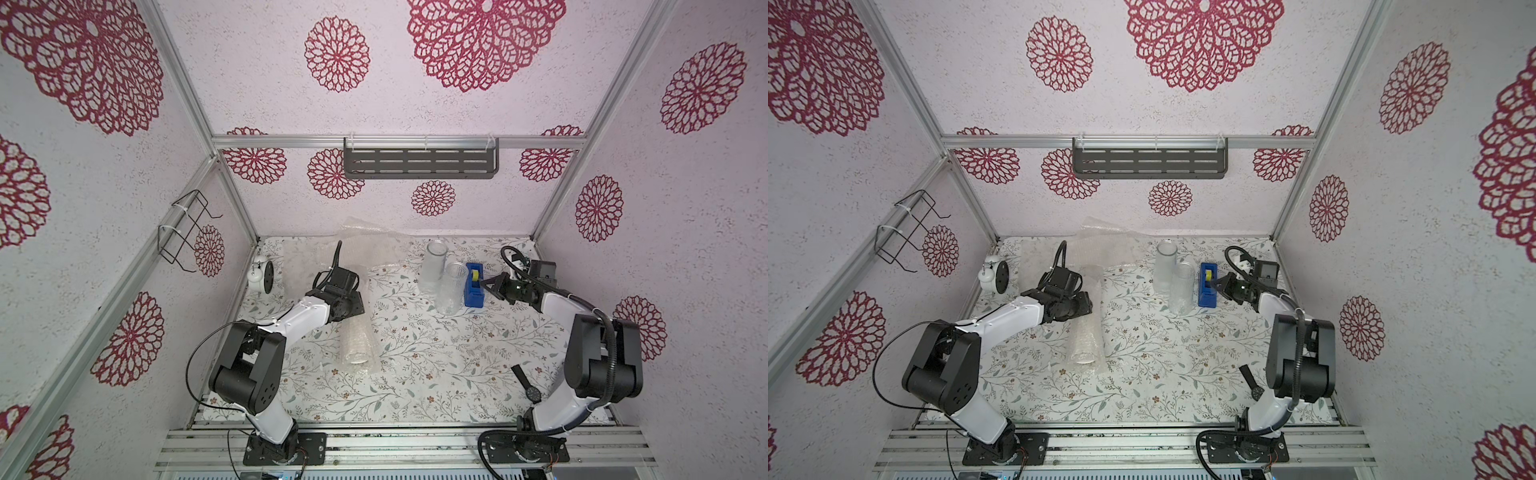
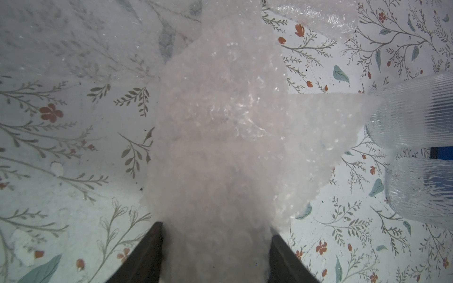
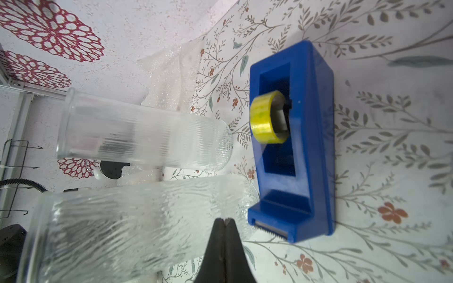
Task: Wrap vases in bubble wrap
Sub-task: Tear off the tape using the Tape Cutter.
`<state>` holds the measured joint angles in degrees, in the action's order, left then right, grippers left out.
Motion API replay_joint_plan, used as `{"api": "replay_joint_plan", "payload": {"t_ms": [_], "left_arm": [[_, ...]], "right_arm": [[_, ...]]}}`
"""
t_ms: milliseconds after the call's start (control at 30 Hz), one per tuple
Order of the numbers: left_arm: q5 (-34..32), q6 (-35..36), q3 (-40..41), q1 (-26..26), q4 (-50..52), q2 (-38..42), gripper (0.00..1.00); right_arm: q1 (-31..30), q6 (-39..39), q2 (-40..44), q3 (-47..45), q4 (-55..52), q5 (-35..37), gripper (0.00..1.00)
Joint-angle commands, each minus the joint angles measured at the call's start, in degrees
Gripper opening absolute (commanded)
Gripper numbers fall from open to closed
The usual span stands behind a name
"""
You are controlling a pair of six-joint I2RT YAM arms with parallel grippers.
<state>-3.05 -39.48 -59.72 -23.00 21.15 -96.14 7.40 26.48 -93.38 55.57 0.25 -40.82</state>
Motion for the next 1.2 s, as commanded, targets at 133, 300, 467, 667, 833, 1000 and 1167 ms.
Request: {"api": "replay_joint_plan", "payload": {"t_ms": [133,300,467,667,833,1000,1167], "left_arm": [[2.08,-0.42,0.49,-1.0,1.6,-2.79,0.54],[2.04,-0.42,0.05,-0.99,1.82,-2.96,0.54],[1.85,-0.7,0.51,-0.99,1.73,-2.83,0.54],[1.84,-0.81,0.4,-1.11,1.74,-3.0,0.53],[1.86,-0.71,0.31,-1.09,1.8,-2.91,0.53],[2.05,-0.69,0.2,-1.17,1.76,-3.06,0.53],[2.0,-0.53,0.14,-1.25,1.88,-2.75,0.53]], "right_arm": [[-0.11,3.59,8.96,-8.87,5.36,2.13,0.0],[-0.43,5.83,11.54,-15.1,8.26,2.04,0.0],[-1.07,7.6,13.38,-19.8,10.79,3.27,0.0],[-1.5,11.8,12.22,-23.76,16.15,5.37,0.0],[-2.18,17.11,9.42,-26.99,22.42,8.33,0.0],[-4.09,23.96,3.6,-29.92,30.64,10.99,0.0],[-6.67,30.22,-0.98,-31.97,39.13,13.57,0.0]]}}
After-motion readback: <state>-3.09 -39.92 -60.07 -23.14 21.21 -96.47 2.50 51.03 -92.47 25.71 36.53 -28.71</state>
